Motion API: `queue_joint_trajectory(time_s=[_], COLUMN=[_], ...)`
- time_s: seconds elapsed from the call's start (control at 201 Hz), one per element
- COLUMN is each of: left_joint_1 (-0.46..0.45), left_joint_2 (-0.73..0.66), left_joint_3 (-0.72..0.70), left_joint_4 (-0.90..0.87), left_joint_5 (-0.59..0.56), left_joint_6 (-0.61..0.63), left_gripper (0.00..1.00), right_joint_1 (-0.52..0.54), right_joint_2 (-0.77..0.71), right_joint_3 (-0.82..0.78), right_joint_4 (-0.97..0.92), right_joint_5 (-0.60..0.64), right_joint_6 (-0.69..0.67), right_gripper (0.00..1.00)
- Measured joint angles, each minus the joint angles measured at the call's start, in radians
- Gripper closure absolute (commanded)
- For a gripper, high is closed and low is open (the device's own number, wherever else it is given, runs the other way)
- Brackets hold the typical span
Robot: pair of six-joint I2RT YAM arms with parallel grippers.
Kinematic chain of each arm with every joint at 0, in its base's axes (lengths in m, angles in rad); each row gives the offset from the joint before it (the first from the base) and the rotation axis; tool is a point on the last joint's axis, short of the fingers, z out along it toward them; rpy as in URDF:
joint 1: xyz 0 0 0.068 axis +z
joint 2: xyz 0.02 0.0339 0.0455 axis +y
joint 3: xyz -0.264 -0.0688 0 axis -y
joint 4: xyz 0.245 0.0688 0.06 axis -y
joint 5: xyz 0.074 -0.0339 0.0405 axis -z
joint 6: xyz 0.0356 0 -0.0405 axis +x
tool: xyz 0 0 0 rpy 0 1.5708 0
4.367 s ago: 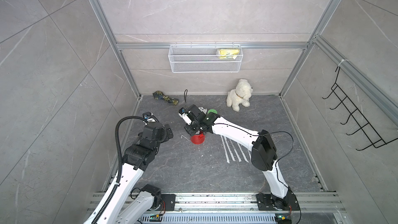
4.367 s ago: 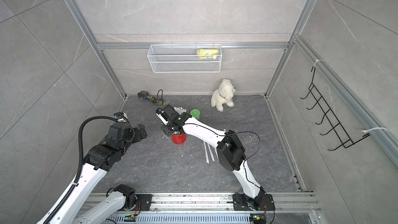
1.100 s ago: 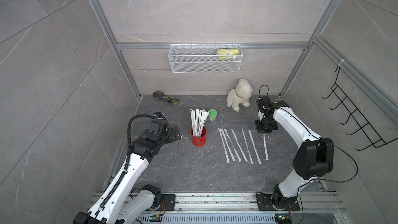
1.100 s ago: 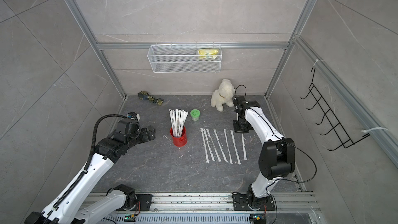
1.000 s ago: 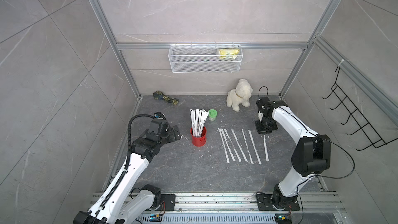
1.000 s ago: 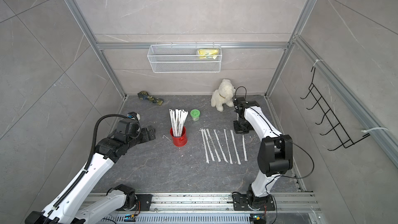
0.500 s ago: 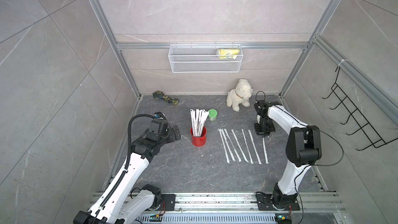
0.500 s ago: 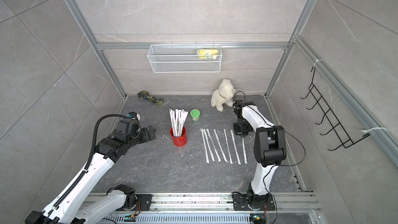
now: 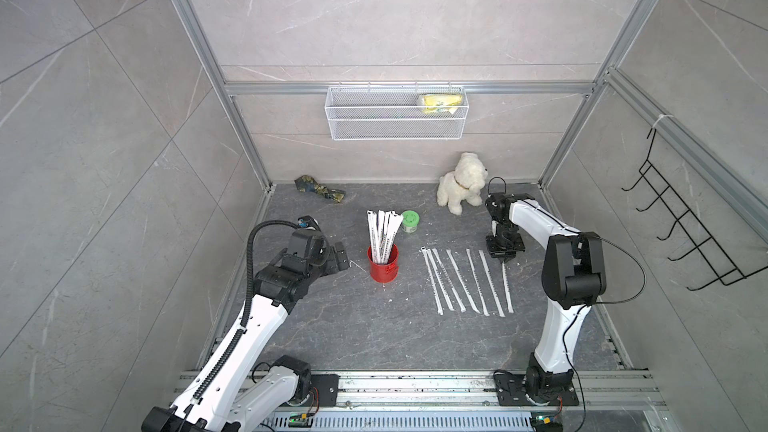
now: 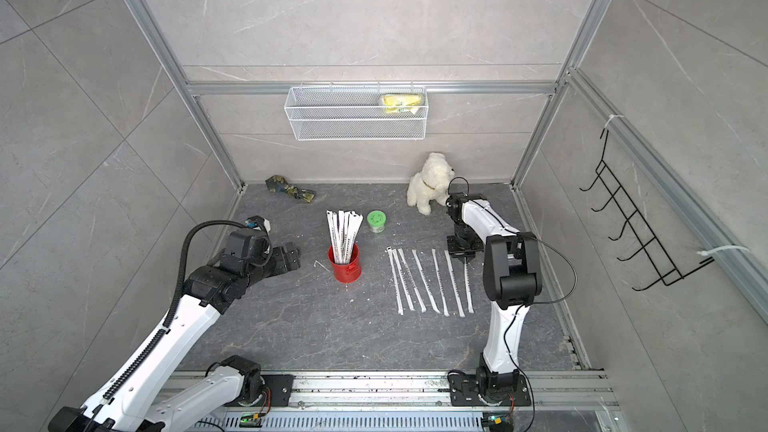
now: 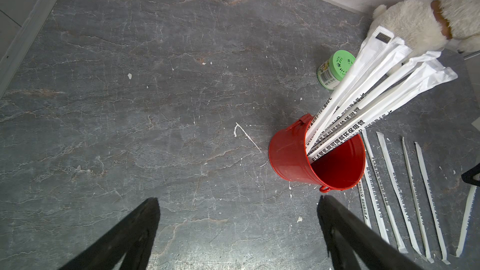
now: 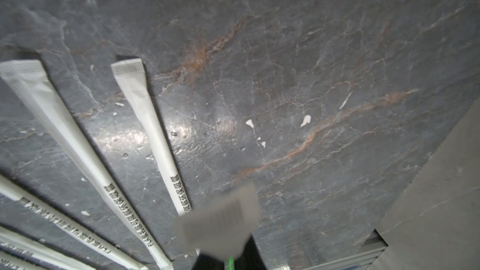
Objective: Take the straws out of the storage container
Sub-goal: Place the straw at the center of the board.
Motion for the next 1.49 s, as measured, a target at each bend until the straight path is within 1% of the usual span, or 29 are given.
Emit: queue_joint_trajectory(time_s=[0.199,1.02,1.19,1.254,1.329,1.419,1.493], left_joint_1=[0.0,0.0,0.0,0.0,0.0,0.0,0.0], left_joint_2=[0.0,0.0,0.0,0.0,0.0,0.0,0.0], left_joint_3=[0.0,0.0,0.0,0.0,0.0,0.0,0.0], left_joint_4=[0.0,0.0,0.0,0.0,0.0,0.0,0.0], left_joint_5=[0.0,-0.003,-0.003,-0.003,-0.002,0.0,0.008], left_joint_6=[0.0,0.0,0.0,0.0,0.0,0.0,0.0], left_gripper=[0.01,0.01,0.0,0.01,0.01,0.01,0.01], right_joint_1=[0.0,0.0,0.0,0.0,0.0,0.011,0.047], right_joint_2=[0.027,0.027,0.018,-0.014,-0.09,-0.225,-0.362], right_joint_3=[0.001,-0.027,-0.036,-0.055,-0.09,-0.14,-0.178], right_joint_4=[0.01,0.045,0.05,0.063,0.084,0.123,0.163], right_joint_5=[-0.007,-0.019,-0.038,-0.064,-0.103,-0.153,-0.182], right_joint_6=[0.0,0.019,0.026,0.027,0.034,0.047,0.061], right_gripper=[0.87,0.8,0.79,0.78,0.76,0.71,0.69])
